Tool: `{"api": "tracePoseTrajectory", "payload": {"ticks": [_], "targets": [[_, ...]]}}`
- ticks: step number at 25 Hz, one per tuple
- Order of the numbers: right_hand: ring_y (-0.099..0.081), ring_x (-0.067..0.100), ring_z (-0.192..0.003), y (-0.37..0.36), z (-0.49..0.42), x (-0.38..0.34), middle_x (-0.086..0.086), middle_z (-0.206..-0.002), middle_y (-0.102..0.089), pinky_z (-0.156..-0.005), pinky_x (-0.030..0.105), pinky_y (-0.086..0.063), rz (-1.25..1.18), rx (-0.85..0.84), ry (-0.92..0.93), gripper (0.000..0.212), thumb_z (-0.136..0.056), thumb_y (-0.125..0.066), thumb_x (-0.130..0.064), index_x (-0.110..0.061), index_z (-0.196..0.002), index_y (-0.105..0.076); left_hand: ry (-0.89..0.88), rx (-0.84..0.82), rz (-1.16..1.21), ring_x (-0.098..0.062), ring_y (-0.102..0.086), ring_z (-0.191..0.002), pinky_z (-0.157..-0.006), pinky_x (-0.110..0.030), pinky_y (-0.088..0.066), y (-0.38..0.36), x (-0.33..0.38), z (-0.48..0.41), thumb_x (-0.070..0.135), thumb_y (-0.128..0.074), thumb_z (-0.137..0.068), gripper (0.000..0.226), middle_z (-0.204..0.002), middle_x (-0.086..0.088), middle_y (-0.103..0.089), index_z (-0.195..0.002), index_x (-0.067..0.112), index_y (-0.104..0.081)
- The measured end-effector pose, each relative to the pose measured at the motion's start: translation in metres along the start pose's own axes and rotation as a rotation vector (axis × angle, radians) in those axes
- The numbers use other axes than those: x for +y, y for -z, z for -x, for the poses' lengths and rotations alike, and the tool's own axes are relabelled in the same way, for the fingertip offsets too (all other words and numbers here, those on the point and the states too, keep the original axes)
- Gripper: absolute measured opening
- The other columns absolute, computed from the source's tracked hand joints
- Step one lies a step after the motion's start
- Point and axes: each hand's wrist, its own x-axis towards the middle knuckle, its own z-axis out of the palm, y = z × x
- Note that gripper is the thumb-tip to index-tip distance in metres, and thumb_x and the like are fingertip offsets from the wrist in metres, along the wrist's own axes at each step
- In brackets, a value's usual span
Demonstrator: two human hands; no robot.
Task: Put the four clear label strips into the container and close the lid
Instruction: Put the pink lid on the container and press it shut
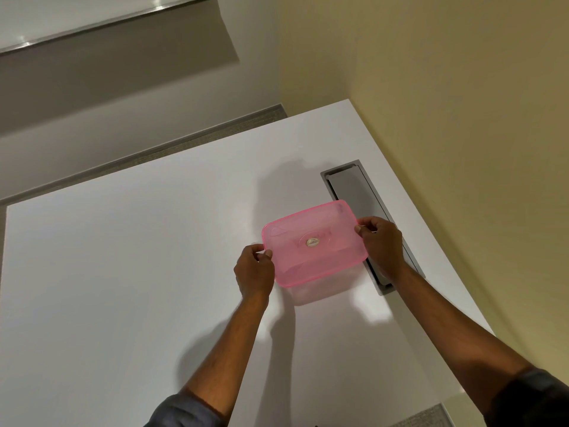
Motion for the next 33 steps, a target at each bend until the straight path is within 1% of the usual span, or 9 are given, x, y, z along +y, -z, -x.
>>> {"api": "tracePoseTrajectory", "payload": {"ticks": [4, 7, 9, 13, 20, 24, 26, 31, 33], "targets": [[-0.073, 0.021, -0.09, -0.002, 0.0, 0.002, -0.001, -0.097, -0.078, -0.083, 0.037, -0.062, 0.016, 0.014, 0.007, 0.016, -0.099, -0.07, -0.016, -0.013, -0.113, -0.078, 0.009, -0.005, -0.005, -0.032, -0.077, -0.098, -0.095, -0.052, -0.063, 0.0, 0.002, -0.002, 0.013, -0.066, -0.102, 0.021, -0.105, -0.002, -0.078, -0.122, 0.014, -0.074], [-0.073, 0.021, -0.09, -0.002, 0.001, 0.003, 0.002, -0.101, -0.08, -0.084, 0.037, -0.062, 0.014, 0.018, 0.021, 0.019, -0.101, -0.069, -0.017, -0.011, -0.116, -0.079, 0.02, -0.024, 0.052, -0.025, -0.079, -0.086, -0.087, -0.049, -0.067, 0.003, 0.0, -0.003, 0.014, -0.067, -0.101, 0.018, -0.094, 0.004, -0.077, -0.116, 0.015, -0.077], [-0.073, 0.022, -0.091, -0.002, 0.002, 0.002, 0.004, -0.103, -0.08, -0.084, 0.036, -0.062, 0.012, 0.026, 0.023, 0.02, -0.102, -0.068, -0.017, -0.011, -0.117, -0.079, 0.01, -0.031, 0.072, -0.017, -0.078, -0.077, -0.08, -0.046, -0.069, 0.005, -0.003, -0.004, 0.015, -0.068, -0.102, 0.014, -0.087, 0.011, -0.077, -0.103, 0.021, -0.08], [-0.073, 0.023, -0.092, -0.004, 0.003, -0.002, 0.003, -0.102, -0.079, -0.083, 0.036, -0.061, 0.006, 0.036, 0.013, 0.02, -0.1, -0.07, -0.016, -0.01, -0.116, -0.079, -0.005, -0.013, 0.045, -0.016, -0.075, -0.074, -0.081, -0.049, -0.068, 0.007, -0.005, -0.008, 0.013, -0.068, -0.101, 0.038, -0.076, 0.015, -0.074, -0.074, 0.041, -0.069], [-0.072, 0.022, -0.093, -0.004, 0.002, -0.002, 0.004, -0.103, -0.079, -0.081, 0.032, -0.056, 0.008, 0.034, -0.012, 0.021, -0.1, -0.07, -0.017, -0.01, -0.117, -0.079, -0.045, -0.009, 0.019, -0.028, -0.077, -0.087, -0.089, -0.051, -0.065, 0.004, 0.0, -0.008, 0.016, -0.069, -0.1, 0.013, -0.09, 0.001, -0.079, -0.101, 0.015, -0.081], [-0.071, 0.021, -0.094, -0.003, 0.002, -0.001, 0.002, -0.103, -0.078, -0.083, 0.034, -0.057, 0.01, 0.018, -0.009, 0.021, -0.1, -0.069, -0.019, -0.012, -0.118, -0.078, 0.007, -0.035, 0.094, -0.018, -0.076, -0.076, -0.061, -0.031, -0.066, 0.007, -0.004, -0.01, 0.016, -0.069, -0.102, 0.021, -0.097, -0.002, -0.077, -0.12, 0.012, -0.078], [-0.071, 0.022, -0.092, -0.003, 0.001, 0.0, 0.001, -0.101, -0.078, -0.081, 0.032, -0.056, 0.019, 0.013, -0.005, 0.02, -0.101, -0.069, -0.019, -0.012, -0.117, -0.078, 0.021, -0.049, 0.098, -0.021, -0.077, -0.079, -0.053, -0.024, -0.062, 0.008, -0.004, -0.011, 0.016, -0.07, -0.101, 0.023, -0.104, -0.006, -0.078, -0.123, 0.012, -0.076], [-0.071, 0.021, -0.09, -0.003, -0.009, -0.001, -0.003, -0.093, -0.075, -0.082, 0.034, -0.058, 0.047, -0.016, -0.037, 0.015, -0.098, -0.072, -0.019, -0.013, -0.11, -0.08, 0.174, -0.126, 0.205, -0.037, -0.08, -0.092, -0.073, -0.047, -0.07, 0.012, 0.005, -0.018, 0.013, -0.074, -0.097, 0.022, -0.11, -0.013, -0.078, -0.119, 0.011, -0.076], [-0.071, 0.021, -0.089, -0.002, -0.011, -0.001, -0.004, -0.091, -0.075, -0.084, 0.036, -0.059, 0.055, -0.015, -0.032, 0.015, -0.098, -0.073, -0.019, -0.013, -0.108, -0.081, 0.181, -0.149, 0.208, -0.037, -0.081, -0.091, -0.075, -0.049, -0.07, 0.013, 0.006, -0.019, 0.012, -0.074, -0.097, 0.021, -0.11, -0.014, -0.078, -0.118, 0.01, -0.076]]}}
